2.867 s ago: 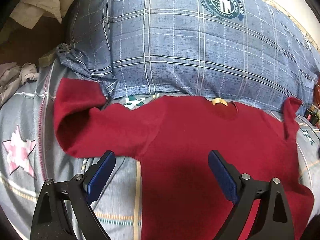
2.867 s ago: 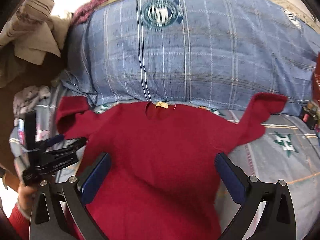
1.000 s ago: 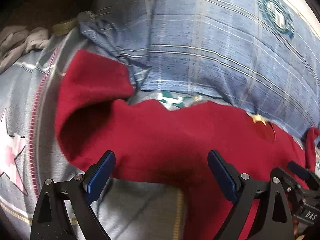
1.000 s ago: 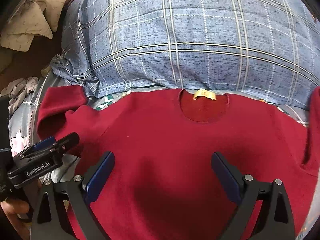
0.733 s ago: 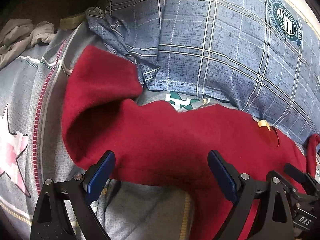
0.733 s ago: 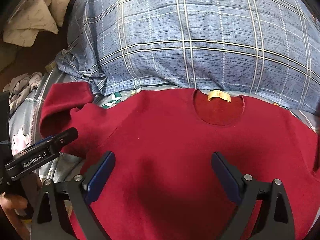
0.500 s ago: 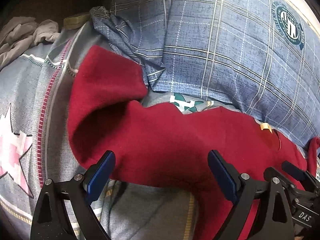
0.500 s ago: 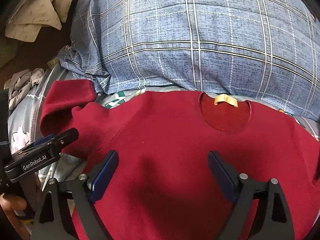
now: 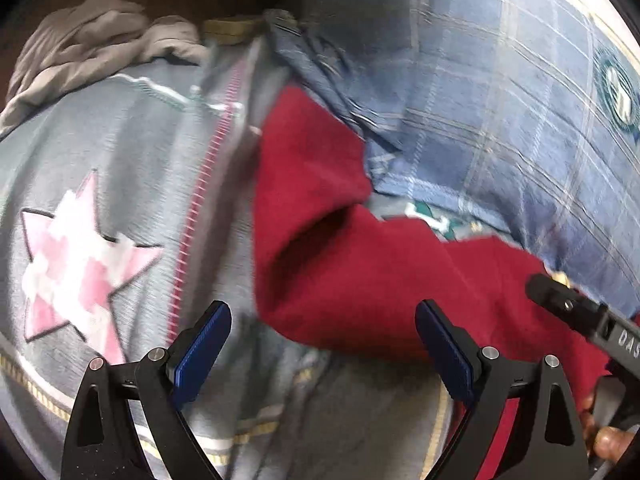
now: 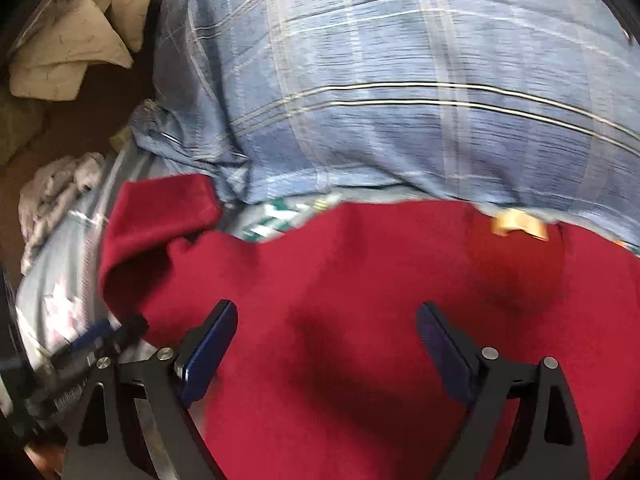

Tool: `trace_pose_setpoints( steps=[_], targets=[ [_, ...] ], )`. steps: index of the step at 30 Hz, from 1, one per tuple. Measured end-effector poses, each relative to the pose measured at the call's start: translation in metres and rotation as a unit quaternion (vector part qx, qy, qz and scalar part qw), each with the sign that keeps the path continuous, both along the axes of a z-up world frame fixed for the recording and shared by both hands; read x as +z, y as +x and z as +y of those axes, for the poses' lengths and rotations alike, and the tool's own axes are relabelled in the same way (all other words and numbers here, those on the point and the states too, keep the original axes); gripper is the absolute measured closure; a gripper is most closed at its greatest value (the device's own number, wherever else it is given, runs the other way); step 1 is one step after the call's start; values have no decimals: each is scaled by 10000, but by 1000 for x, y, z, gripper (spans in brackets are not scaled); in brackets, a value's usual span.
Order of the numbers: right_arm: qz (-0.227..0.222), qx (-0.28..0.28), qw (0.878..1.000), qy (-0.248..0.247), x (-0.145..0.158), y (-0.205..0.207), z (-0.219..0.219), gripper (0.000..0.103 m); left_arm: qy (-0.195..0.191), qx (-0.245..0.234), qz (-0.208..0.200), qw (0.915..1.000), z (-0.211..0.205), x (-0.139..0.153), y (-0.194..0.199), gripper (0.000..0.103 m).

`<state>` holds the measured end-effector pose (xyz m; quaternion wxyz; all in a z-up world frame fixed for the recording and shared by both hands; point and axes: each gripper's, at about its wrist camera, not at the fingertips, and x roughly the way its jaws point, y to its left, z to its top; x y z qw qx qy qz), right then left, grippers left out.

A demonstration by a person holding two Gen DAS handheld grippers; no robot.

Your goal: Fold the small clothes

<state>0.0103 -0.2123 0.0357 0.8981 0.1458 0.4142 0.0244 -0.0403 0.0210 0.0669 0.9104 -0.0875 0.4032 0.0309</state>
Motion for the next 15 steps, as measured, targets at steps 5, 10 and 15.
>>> trace_pose_setpoints(
  steps=[5,10,15],
  targets=[
    [47,494,9971,582,-1,50,26,13,437,328,47,9985,3,1,1,10],
    [287,910,9871,1287,-15,107,55,14,498,450,11,9977,1,1,4,10],
    [535,984,9792,1693,-33,144,74,22,791,398,89,9960,-7,-2,8,10]
  ],
)
